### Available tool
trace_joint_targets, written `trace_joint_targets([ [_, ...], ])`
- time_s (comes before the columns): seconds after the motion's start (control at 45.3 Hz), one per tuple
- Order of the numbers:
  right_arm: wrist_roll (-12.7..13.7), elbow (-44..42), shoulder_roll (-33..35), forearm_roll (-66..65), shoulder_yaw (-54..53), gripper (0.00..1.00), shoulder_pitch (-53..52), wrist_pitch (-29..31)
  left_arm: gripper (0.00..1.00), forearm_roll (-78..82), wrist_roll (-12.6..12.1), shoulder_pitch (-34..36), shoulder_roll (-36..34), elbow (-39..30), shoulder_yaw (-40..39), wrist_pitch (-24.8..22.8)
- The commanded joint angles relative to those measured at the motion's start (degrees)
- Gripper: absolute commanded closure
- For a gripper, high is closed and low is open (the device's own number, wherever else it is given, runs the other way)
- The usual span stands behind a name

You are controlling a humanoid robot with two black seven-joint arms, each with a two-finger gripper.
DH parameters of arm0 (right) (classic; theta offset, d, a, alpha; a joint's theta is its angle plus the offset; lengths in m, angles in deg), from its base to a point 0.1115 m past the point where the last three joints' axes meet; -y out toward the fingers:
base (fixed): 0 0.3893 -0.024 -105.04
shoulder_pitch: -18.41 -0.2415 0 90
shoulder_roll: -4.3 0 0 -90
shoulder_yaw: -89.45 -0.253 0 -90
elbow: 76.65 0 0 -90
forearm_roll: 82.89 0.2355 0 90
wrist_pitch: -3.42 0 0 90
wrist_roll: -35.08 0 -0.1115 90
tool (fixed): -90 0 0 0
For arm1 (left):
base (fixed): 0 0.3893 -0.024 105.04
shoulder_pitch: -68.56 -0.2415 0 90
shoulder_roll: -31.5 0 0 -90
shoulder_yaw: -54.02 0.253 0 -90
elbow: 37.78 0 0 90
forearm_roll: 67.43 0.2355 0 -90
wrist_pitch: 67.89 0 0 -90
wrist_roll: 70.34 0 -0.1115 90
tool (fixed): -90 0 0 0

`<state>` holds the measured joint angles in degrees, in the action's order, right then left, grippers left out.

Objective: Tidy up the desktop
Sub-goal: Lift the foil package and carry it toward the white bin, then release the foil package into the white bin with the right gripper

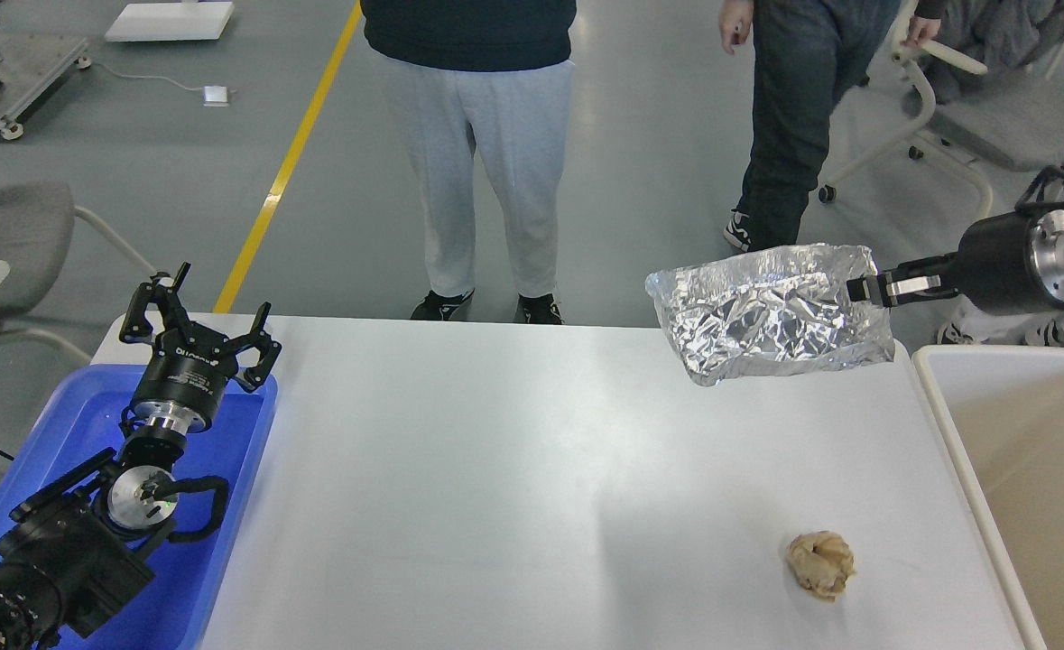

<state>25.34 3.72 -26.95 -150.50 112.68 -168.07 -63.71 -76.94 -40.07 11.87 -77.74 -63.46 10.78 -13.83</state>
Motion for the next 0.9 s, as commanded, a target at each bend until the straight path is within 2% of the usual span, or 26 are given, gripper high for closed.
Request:
trace_joint_targets([
  [0.0, -0.1, -2.14, 9.45, 3.27, -0.11, 1.0, 5.86, -4.32, 0.0, 0.01, -0.03, 0.0, 0.0, -0.06, 0.0, -0.01],
  [0.353, -0.8, -7.06, 20.09, 24.45, -0.11, 1.0, 16.32, -12.58, 0.0, 0.01, 0.06, 0.0, 0.0, -0.06, 0.0, -0.01],
  [0.507, -0.89, -10.4, 19.83, 35.52, -0.02, 1.0, 23.96, -17.06, 0.0, 0.01, 0.06, 0.0, 0.0, 0.02, 0.0, -0.01],
  [0.706, -2.39, -11.11, 17.73, 48.62, -0.11, 1.0, 32.93, -23.31, 0.0, 0.01, -0.03, 0.0, 0.0, 0.02, 0.0, -0.01],
  [0.882, -5.9, -12.6, 15.18, 60.83, -0.02, 1.0, 38.2, -26.56, 0.0, 0.01, 0.06, 0.0, 0.0, 0.02, 0.0, -0.01],
])
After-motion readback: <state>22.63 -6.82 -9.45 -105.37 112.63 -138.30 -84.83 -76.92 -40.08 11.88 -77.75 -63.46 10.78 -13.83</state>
